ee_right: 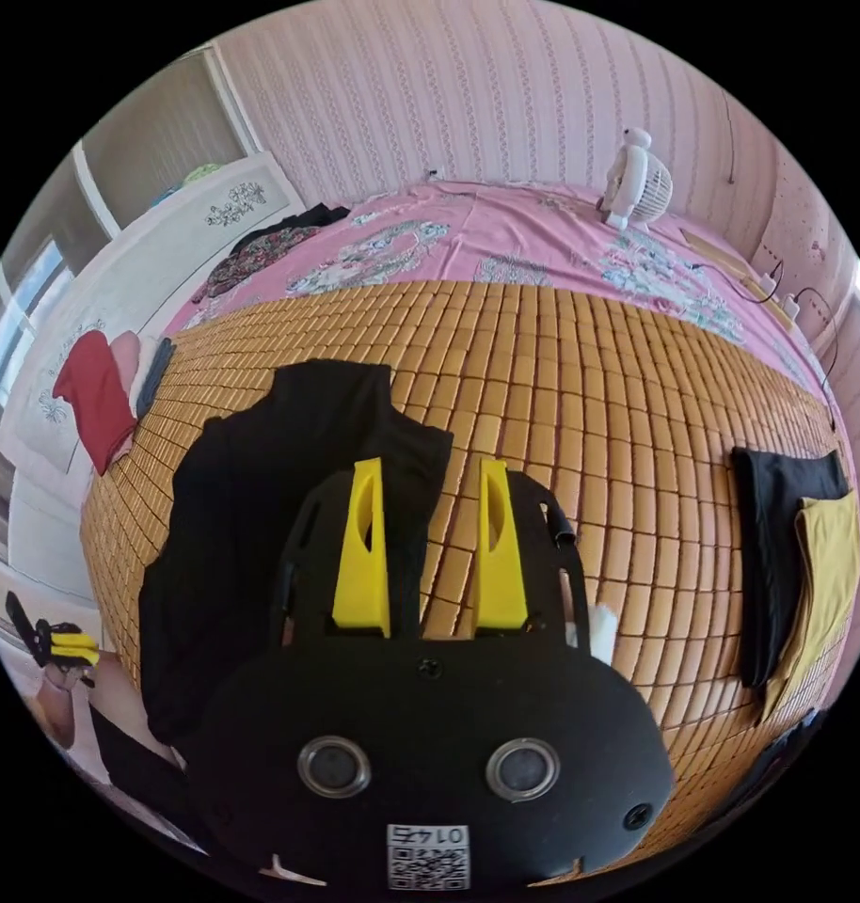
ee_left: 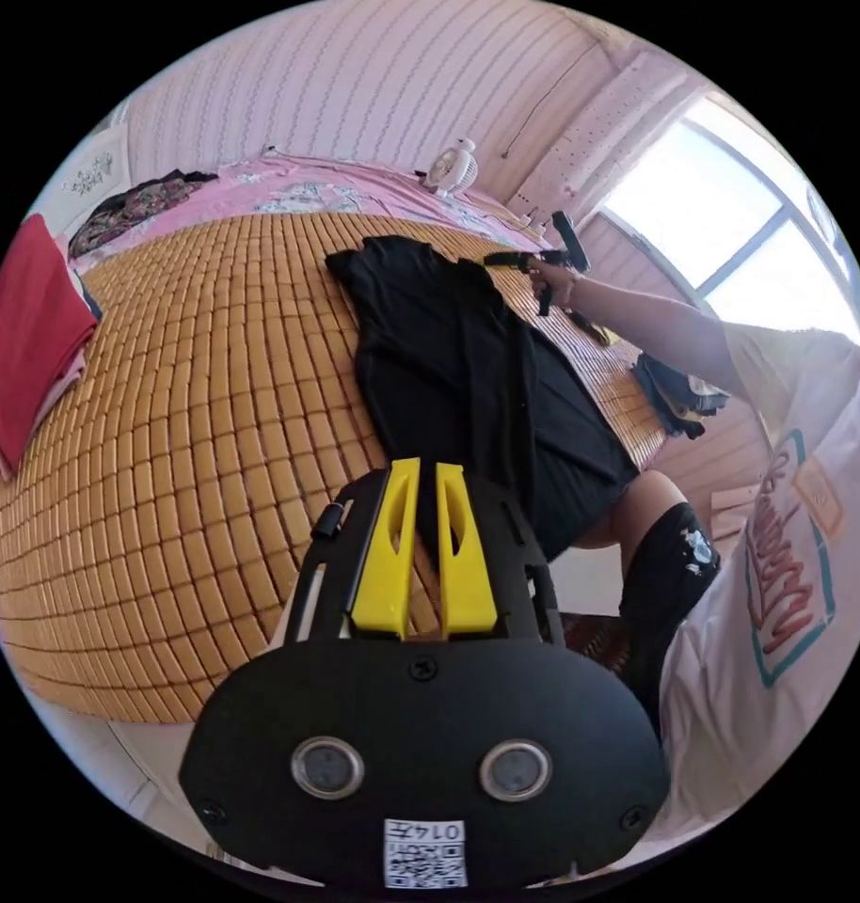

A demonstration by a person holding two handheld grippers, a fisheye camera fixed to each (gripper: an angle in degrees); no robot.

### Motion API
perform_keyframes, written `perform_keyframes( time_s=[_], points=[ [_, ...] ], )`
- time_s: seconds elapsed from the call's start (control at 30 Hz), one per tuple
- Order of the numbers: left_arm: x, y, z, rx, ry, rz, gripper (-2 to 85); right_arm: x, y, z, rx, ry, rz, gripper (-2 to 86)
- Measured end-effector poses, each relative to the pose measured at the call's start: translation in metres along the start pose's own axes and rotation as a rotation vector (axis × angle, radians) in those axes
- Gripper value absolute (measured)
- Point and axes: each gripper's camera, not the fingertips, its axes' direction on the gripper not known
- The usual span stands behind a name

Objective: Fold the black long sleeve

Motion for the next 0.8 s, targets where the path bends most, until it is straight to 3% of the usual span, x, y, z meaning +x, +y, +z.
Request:
perform_keyframes(
  time_s=[0.1,0.23,0.4,0.63,0.8],
  points=[
    [-0.047,-0.056,0.011,0.151,0.002,-0.046,6.2,0.010,0.005,0.021,-0.049,-0.076,0.064,13.5],
    [-0.131,-0.148,0.059,0.296,0.194,-0.283,9.5,0.014,0.005,0.026,-0.029,-0.055,0.074,10.9],
    [-0.157,-0.225,0.129,0.175,0.160,-0.403,11.1,0.016,0.003,0.025,-0.039,-0.020,0.005,8.0],
    [-0.124,-0.281,0.157,0.021,-0.006,-0.273,0.3,0.031,0.006,0.010,-0.007,-0.124,-0.002,2.5],
    [-0.104,-0.296,0.120,0.144,0.006,-0.232,-0.7,0.039,0.008,-0.034,0.135,-0.184,0.040,1.7]
  ],
)
